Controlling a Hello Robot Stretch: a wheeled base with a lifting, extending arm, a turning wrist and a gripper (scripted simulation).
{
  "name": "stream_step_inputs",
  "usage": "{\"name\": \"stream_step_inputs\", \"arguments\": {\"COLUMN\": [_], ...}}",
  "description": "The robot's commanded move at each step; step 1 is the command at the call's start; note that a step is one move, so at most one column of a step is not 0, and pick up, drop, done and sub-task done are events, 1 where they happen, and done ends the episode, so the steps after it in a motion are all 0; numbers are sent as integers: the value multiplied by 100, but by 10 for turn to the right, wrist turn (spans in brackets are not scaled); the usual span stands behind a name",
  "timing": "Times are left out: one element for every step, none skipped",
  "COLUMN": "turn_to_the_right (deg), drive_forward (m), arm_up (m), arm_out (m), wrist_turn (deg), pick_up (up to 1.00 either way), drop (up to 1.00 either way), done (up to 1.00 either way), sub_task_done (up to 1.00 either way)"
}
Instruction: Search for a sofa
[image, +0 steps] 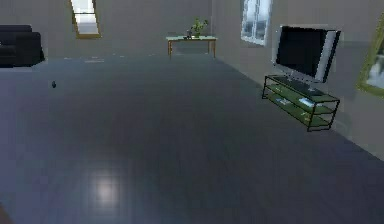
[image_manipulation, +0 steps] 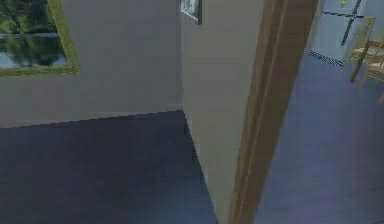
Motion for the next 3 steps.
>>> {"name": "stream_step_inputs", "arguments": {"turn_to_the_right": [270,0,-450], "drive_forward": [0,30,0], "arm_up": [0,0,0], "arm_out": [0,0,0], "wrist_turn": [0,0,0], "pick_up": [0,0,0], "drop": [0,0,0], "done": [0,0,0], "sub_task_done": [0,0,0]}}
